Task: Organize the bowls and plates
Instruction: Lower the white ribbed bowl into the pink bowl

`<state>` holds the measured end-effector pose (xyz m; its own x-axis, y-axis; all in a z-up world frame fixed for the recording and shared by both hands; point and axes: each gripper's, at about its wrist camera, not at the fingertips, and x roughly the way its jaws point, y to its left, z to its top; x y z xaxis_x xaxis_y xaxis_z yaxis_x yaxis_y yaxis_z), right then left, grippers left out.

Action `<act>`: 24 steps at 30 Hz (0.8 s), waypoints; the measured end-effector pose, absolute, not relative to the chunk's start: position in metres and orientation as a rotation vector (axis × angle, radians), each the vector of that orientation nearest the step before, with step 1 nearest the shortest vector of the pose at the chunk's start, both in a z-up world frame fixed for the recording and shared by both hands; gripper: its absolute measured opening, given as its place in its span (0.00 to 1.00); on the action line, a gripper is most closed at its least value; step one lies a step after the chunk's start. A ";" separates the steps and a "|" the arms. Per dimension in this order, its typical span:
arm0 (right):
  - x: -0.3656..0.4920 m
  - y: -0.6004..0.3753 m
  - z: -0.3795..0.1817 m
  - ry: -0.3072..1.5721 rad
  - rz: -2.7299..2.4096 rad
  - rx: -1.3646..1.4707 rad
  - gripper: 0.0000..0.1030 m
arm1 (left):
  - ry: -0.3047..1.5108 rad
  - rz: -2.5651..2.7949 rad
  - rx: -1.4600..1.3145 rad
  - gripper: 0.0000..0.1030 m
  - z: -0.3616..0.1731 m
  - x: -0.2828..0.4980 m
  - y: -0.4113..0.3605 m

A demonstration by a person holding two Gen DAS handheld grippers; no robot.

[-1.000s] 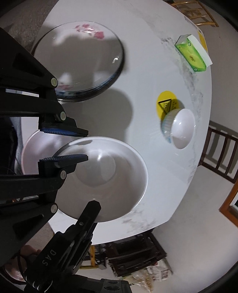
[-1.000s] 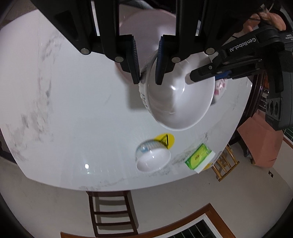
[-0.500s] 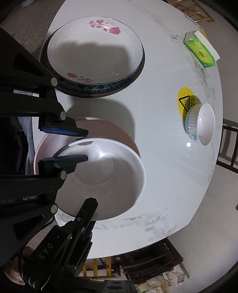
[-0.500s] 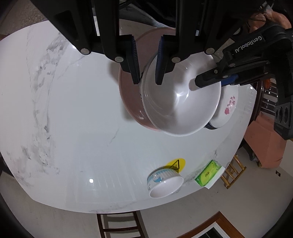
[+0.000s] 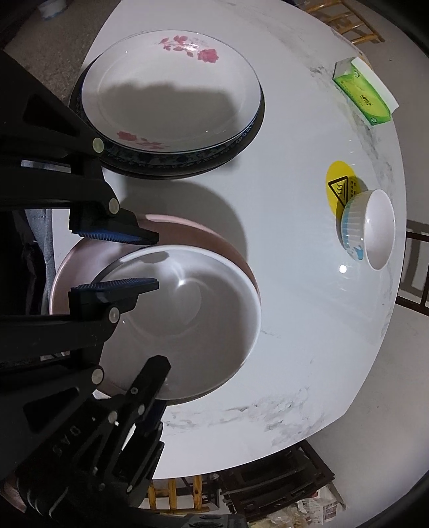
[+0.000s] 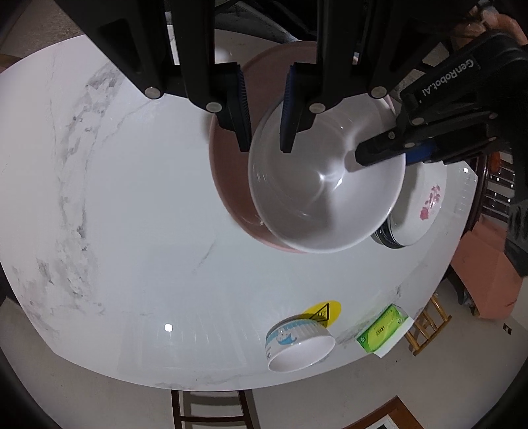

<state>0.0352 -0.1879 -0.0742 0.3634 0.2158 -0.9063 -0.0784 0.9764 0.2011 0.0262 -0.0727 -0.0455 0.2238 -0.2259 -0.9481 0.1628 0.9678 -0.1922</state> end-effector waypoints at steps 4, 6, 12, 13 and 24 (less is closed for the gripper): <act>0.037 -0.186 -0.077 1.188 0.182 0.119 0.20 | 1.312 -0.267 -0.048 0.24 -0.045 0.026 -0.076; 0.038 -0.186 -0.078 1.192 0.181 0.122 0.20 | 1.309 -0.263 -0.044 0.24 -0.045 0.027 -0.077; 0.038 -0.186 -0.079 1.191 0.176 0.113 0.20 | 1.307 -0.261 -0.052 0.30 -0.045 0.027 -0.077; 0.039 -0.185 -0.079 1.193 0.176 0.109 0.20 | 1.307 -0.261 -0.052 0.32 -0.044 0.027 -0.078; 0.040 -0.186 -0.081 1.196 0.172 0.109 0.20 | 1.309 -0.266 -0.059 0.35 -0.044 0.028 -0.078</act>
<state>0.0402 -0.1860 -0.0805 0.3551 0.1907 -0.9152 -0.0753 0.9816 0.1753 0.0283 -0.0775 -0.0440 0.2335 -0.2267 -0.9455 0.1603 0.9681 -0.1926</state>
